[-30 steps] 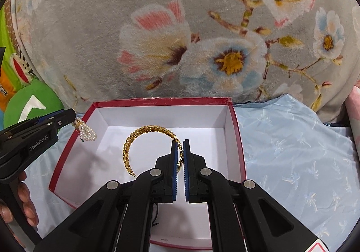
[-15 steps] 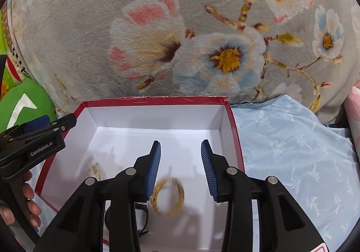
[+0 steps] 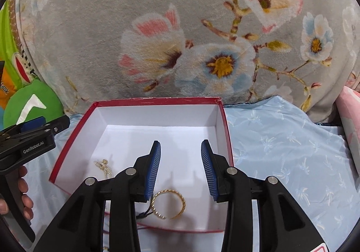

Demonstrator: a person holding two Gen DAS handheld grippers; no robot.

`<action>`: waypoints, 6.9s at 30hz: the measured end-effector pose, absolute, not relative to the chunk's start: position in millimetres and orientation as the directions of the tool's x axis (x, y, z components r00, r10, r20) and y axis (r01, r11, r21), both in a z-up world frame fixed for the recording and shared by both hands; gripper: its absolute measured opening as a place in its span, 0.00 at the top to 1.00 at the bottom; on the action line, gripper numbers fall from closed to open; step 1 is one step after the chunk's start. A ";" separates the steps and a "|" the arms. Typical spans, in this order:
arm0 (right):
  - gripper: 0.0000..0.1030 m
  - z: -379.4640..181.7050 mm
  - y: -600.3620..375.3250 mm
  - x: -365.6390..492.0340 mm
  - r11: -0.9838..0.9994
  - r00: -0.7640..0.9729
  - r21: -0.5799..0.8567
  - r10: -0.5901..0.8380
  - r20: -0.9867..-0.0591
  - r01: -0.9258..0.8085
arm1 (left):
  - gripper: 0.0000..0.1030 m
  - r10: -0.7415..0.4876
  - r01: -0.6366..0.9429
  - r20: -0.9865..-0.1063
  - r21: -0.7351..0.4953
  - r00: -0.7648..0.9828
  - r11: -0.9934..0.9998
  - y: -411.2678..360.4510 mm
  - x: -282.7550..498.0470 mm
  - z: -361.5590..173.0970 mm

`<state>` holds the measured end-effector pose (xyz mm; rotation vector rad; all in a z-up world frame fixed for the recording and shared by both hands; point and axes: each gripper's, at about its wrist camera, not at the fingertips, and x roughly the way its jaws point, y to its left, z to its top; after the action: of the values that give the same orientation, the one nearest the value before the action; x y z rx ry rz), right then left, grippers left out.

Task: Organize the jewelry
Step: 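Move back to the table and grasp the black-bead bracelet with the left tool, then grasp the silver ring with the right tool, then carry the bead bracelet and silver ring over the red box with both tools, then open the right tool to drop the ring while the left tool releases the bracelet, then move both open tools back over the earrings on the sheet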

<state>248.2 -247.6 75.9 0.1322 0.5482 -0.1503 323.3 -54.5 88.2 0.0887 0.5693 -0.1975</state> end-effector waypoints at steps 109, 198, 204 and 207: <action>0.82 -22.2 -140.3 44.4 0.989 0.678 0.144 0.078 -0.731 0.043 | 0.93 -0.300 0.275 -0.750 -0.163 0.590 0.948 24.4 113.2 8.5; 0.58 94.5 -236.9 170.7 0.992 0.863 0.026 -0.096 -0.496 0.126 | 0.27 -0.189 0.287 -0.569 0.086 0.800 0.954 -31.5 243.0 90.3; 0.58 75.8 -232.5 117.6 0.988 0.830 0.032 -0.112 -0.546 0.154 | 0.27 -0.204 0.303 -0.639 0.048 0.742 0.952 -9.6 195.6 62.3; 0.58 60.8 -232.4 90.1 0.984 0.812 0.039 -0.120 -0.572 0.173 | 0.27 -0.189 0.296 -0.672 0.047 0.716 0.954 -2.1 176.8 43.4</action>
<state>90.1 -232.4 60.8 0.0902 0.6039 -0.1566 176.8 -2.1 43.4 0.1551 0.7248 -0.2697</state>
